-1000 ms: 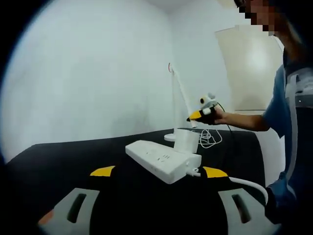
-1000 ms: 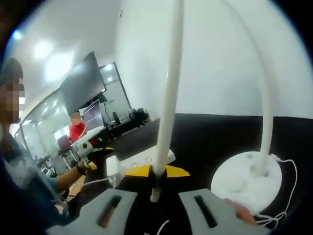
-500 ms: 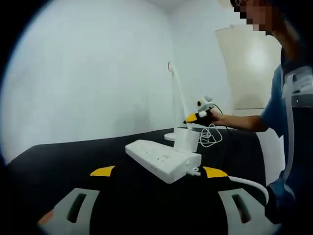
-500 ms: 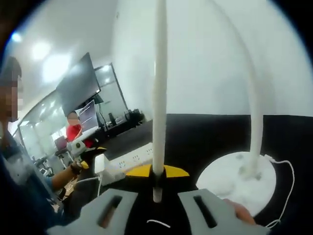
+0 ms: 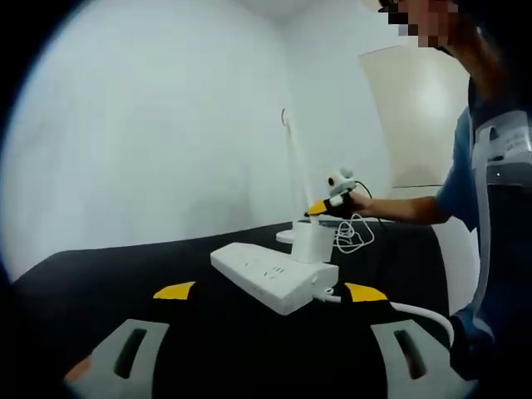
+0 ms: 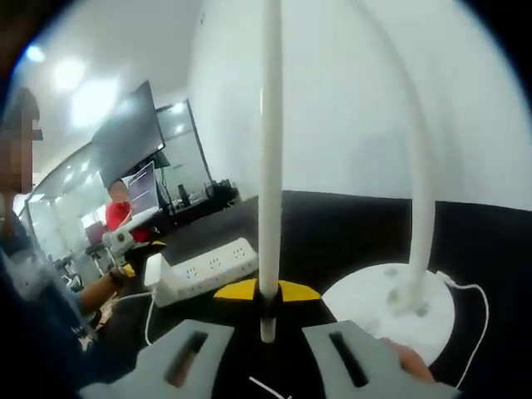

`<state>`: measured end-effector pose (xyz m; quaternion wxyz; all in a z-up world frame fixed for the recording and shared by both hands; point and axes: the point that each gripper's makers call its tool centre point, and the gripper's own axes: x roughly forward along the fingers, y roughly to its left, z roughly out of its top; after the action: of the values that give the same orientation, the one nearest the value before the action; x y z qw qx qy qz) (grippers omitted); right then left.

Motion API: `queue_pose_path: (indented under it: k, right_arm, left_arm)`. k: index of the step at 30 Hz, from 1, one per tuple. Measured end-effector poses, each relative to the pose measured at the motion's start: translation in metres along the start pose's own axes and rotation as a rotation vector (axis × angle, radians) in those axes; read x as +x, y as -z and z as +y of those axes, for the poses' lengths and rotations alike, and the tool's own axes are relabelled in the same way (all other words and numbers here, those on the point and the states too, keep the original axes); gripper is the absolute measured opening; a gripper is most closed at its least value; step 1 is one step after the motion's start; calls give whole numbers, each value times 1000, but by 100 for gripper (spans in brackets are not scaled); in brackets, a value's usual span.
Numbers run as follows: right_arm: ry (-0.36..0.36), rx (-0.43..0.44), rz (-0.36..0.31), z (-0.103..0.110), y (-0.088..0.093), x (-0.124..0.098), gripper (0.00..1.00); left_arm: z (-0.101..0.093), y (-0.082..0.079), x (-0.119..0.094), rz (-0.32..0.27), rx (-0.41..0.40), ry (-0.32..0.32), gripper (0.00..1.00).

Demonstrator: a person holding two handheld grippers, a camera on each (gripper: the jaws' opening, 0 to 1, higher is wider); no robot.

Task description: Insert the desk lamp plug into the socket, turn on the power strip switch, turn on the lamp switch, then turn off the lamp switch, turn off the power strip switch, and remove the plug from the socket.

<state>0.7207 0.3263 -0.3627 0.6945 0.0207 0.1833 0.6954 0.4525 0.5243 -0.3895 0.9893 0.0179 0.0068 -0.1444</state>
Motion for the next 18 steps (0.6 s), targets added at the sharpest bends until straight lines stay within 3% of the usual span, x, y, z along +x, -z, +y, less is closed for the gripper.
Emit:
queue_pose_path:
  k: [18]
  right_arm:
    - [21,-34,8,-17,1,-1,10]
  left_arm:
    - [-4,-2,0,-8,11,11,66]
